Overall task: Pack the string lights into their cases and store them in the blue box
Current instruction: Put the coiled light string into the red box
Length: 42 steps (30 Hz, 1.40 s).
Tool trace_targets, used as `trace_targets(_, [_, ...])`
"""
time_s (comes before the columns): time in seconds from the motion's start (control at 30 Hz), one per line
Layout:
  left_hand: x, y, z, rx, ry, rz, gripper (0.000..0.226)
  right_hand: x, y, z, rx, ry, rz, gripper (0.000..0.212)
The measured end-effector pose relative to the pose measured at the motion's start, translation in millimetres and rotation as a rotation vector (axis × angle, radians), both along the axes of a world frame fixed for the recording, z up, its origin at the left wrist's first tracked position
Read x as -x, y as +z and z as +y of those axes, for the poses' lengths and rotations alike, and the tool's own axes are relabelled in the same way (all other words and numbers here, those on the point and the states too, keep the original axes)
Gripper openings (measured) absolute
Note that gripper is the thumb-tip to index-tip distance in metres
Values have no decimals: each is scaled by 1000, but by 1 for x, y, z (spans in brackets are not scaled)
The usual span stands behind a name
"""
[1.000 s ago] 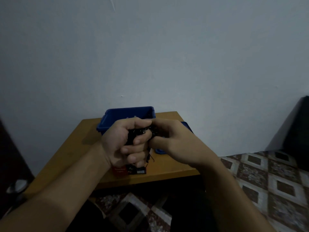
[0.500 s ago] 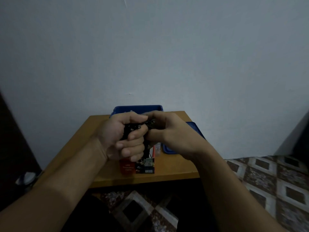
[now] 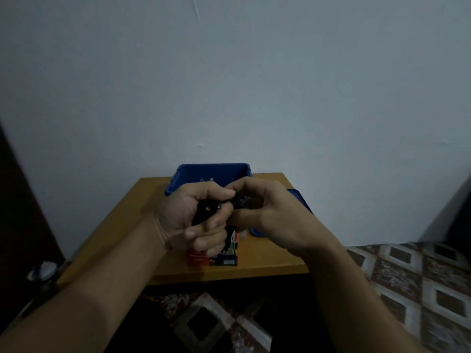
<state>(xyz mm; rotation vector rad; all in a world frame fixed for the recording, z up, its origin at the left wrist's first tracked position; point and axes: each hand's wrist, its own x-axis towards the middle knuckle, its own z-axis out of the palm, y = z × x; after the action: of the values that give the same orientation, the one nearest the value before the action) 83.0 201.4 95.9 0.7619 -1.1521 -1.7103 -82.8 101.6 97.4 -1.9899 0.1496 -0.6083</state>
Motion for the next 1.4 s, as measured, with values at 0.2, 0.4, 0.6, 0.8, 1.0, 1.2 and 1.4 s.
trace_targets(0.2, [4,1,0,8,87,-142,39,-2,-9,-1,-37,3,-16,18])
trace_targets(0.4, [8,0,8,38,257,-258,42,-7,-15,5,-89,-18,-44,12])
trace_targets(0.6, [2,7,17,91,189,-293,41,-10,-10,10,-131,3,-28,12])
trace_targets(0.8, [-4,10,22,96,218,-321,43,-10,-7,15,-152,2,5,12])
trace_targets(1.0, [-4,15,21,72,316,-310,46,-10,-7,16,-165,1,6,21])
trace_targets(1.2, [8,22,20,54,614,-381,38,-13,-8,15,-209,-23,-22,20])
trace_targets(1.4, [25,25,11,40,894,-449,42,-11,-3,12,-222,26,9,30])
